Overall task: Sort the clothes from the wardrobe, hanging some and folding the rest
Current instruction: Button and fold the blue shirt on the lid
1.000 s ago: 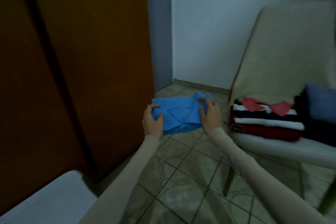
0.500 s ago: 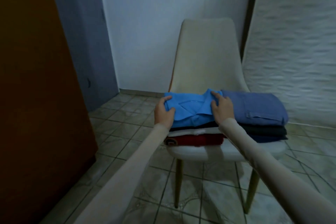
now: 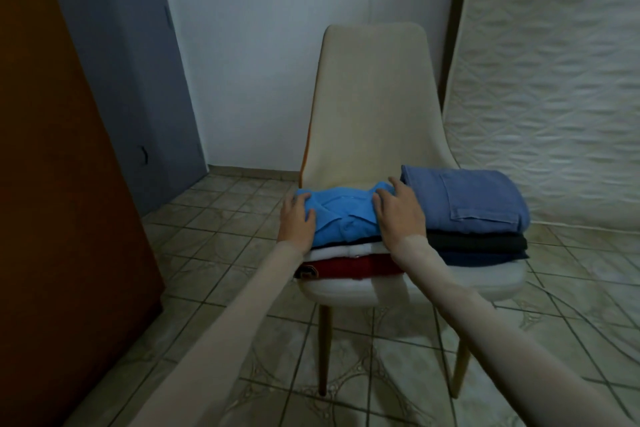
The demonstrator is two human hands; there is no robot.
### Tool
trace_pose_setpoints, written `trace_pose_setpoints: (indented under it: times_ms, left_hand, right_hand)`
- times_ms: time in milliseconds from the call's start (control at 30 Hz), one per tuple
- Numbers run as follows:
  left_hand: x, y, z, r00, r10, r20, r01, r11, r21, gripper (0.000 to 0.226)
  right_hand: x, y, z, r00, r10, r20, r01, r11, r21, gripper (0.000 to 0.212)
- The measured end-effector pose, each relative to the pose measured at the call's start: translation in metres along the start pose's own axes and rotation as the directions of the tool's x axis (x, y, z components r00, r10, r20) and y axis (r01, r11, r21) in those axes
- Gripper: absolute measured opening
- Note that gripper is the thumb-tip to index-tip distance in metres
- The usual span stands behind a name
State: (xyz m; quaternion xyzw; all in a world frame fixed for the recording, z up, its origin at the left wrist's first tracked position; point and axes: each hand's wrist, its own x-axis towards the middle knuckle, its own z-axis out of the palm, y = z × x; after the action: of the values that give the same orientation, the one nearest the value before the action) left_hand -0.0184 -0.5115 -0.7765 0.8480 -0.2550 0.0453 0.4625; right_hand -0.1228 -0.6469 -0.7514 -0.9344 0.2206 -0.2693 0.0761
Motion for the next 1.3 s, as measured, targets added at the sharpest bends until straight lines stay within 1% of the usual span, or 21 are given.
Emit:
trace_pose_setpoints:
  times_ms: [67,100,167,233,300,367,467,567,733,833,900,967,1067,1133,1200,1300]
  left_hand:
    - [0.0,0.004,0.002,1.0,-0.004,0.024,0.003,0.998,0.062,0.044]
    - [0.001,0.007,0.003,1.0,-0.008,0.029,0.004,0.993,0.121,0.047]
    - [0.001,0.011,0.006,0.998,-0.023,0.053,0.007,0.958,0.285,0.052]
    - [0.0,0.014,0.01,0.996,-0.039,0.085,-0.001,0.903,0.429,0.055]
    - [0.001,0.014,0.013,0.991,-0.057,0.122,-0.016,0.848,0.53,0.057]
    - [0.003,0.013,0.016,0.985,-0.081,0.152,-0.021,0.817,0.576,0.061]
    - [0.007,0.011,0.02,0.98,-0.111,0.167,-0.008,0.811,0.585,0.066]
    - [0.006,0.009,0.02,0.973,-0.144,0.181,0.013,0.816,0.579,0.067]
    - [0.004,0.015,0.013,0.965,-0.173,0.196,0.028,0.813,0.581,0.069]
    - [-0.003,0.016,0.001,0.976,-0.135,0.172,0.016,0.828,0.56,0.07]
    - [-0.013,0.014,-0.012,0.985,-0.097,0.143,0.012,0.864,0.503,0.064]
    - [-0.025,0.007,-0.03,0.994,-0.068,0.091,0.019,0.887,0.461,0.058]
    - [-0.045,-0.009,-0.067,0.997,-0.077,0.014,0.062,0.884,0.464,0.054]
    - [-0.062,-0.026,-0.095,0.995,-0.087,-0.043,0.097,0.863,0.496,0.053]
    - [-0.083,-0.047,-0.126,0.991,-0.098,-0.087,0.128,0.862,0.491,0.054]
    - [-0.131,-0.086,-0.17,0.976,-0.167,-0.137,0.212,0.858,0.468,0.057]
  right_hand:
    - [0.001,-0.005,-0.002,0.998,-0.061,-0.02,0.06,0.997,-0.047,0.041]
    - [0.003,-0.007,-0.002,0.997,-0.075,-0.006,0.074,0.996,-0.055,0.046]
    - [0.006,-0.011,0.003,0.99,-0.101,0.093,0.107,0.993,-0.054,0.053]
    - [0.008,-0.011,0.011,0.972,-0.088,0.218,0.099,0.994,-0.039,0.058]
    - [0.009,-0.007,0.015,0.953,-0.051,0.3,0.059,0.998,-0.017,0.06]
    - [0.008,-0.004,0.015,0.939,-0.034,0.343,0.035,0.999,0.003,0.059]
    - [0.006,-0.002,0.015,0.924,-0.028,0.382,0.017,0.999,0.03,0.058]
    - [0.004,-0.003,0.017,0.913,-0.057,0.403,0.068,0.998,-0.013,0.056]
    - [0.006,-0.005,0.011,0.895,-0.066,0.44,0.09,0.995,-0.033,0.055]
    - [0.01,-0.008,0.008,0.918,-0.036,0.396,0.024,0.999,0.035,0.058]
    - [0.011,-0.016,0.004,0.941,-0.059,0.334,0.049,0.998,0.037,0.057]
    - [0.01,-0.033,-0.004,0.962,-0.109,0.25,0.101,0.994,0.045,0.053]
    - [0.002,-0.077,-0.015,0.953,-0.226,0.2,0.21,0.973,0.098,0.051]
    - [-0.01,-0.113,-0.013,0.931,-0.308,0.197,0.28,0.947,0.159,0.051]
    - [-0.029,-0.151,-0.002,0.899,-0.386,0.208,0.337,0.911,0.236,0.052]
    - [-0.065,-0.204,0.031,0.841,-0.46,0.285,0.373,0.875,0.309,0.053]
